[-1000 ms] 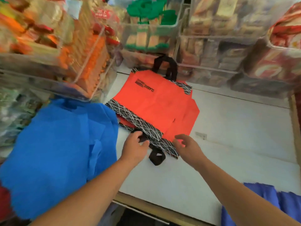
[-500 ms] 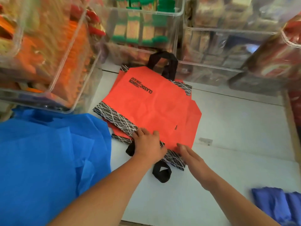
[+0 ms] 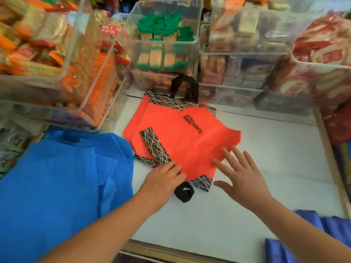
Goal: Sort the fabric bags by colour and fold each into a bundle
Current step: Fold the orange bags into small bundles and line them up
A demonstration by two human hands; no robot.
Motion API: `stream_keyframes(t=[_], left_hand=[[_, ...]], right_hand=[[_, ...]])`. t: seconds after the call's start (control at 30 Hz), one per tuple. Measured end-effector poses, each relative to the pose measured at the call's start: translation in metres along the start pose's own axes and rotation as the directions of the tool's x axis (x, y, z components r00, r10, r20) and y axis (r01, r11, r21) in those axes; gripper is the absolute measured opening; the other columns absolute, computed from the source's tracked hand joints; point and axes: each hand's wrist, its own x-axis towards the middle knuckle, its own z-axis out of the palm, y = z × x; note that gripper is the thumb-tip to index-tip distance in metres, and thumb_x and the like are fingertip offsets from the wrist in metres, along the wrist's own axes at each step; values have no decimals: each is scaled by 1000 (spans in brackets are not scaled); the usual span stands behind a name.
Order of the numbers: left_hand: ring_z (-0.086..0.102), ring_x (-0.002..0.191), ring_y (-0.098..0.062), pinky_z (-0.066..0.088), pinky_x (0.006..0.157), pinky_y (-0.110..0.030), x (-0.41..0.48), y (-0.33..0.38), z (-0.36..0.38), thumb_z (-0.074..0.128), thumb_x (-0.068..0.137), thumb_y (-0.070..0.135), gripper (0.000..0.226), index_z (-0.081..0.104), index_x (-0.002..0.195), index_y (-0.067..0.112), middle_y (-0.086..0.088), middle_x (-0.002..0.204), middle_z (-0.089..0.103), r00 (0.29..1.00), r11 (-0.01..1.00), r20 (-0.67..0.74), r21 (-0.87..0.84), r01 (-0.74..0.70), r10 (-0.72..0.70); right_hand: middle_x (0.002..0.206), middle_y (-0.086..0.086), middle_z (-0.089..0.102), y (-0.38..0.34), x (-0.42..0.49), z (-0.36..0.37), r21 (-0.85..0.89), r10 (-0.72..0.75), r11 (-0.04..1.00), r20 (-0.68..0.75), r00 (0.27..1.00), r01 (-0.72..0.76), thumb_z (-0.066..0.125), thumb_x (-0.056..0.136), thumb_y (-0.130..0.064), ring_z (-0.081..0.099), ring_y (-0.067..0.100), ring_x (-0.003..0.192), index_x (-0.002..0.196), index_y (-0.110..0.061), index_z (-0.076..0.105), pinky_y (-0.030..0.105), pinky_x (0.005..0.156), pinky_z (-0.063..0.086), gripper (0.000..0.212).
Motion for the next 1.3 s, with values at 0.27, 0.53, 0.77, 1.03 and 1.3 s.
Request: stream_keyframes(t=[0.27, 0.53, 0.77, 1.03, 1.3], left_hand=[[58, 61, -12, 28, 49, -24, -68, 41, 23, 89, 56, 13, 64, 65, 112, 33, 13, 74, 61, 984, 999, 176, 49, -13, 4], [8, 157, -39, 22, 122, -54, -58, 42, 0, 58, 92, 12, 79, 19, 161, 23, -14, 171, 8, 820, 836, 166, 143, 529, -548], [53, 139, -26, 24, 118, -43, -66, 97, 42, 78, 75, 30, 60, 65, 133, 25, -2, 145, 60, 979, 995, 177, 7, 103, -103], [13, 158, -22, 20, 127, -48, -112, 44, 67, 58, 93, 52, 66, 34, 154, 50, 5, 169, 14, 886, 930, 396, -166, 327, -241], [43, 141, -5, 38, 118, -33, -113, 44, 82, 44, 107, 43, 43, 59, 143, 25, 2, 146, 59, 821, 536, 238, -657, 530, -519]], right_hand=[[110, 5, 75, -22, -82, 20, 21, 153, 987, 134, 979, -157, 75, 69, -44, 71, 36, 106, 105, -33, 78, 52, 88, 59, 37], [76, -8, 68, -39, -115, 24, 86, 150, 980, 289, 945, -182, 49, 91, -54, 67, 23, 78, 84, -28, 69, 30, 64, 49, 34], [95, 0, 75, -112, -72, 13, 134, 166, 959, 451, 877, -250, 51, 93, -62, 71, 25, 96, 97, -21, 72, 29, 71, 49, 47], [171, -17, 2, -58, -55, 44, 240, 9, 955, 569, 822, -176, 9, 61, -106, -3, 15, 159, 152, -59, 29, 41, 129, 5, 105], [163, -32, 18, -28, -57, 54, 240, -38, 958, 650, 759, -158, 9, 63, -107, -2, 6, 157, 151, -57, 34, 43, 128, -5, 104]])
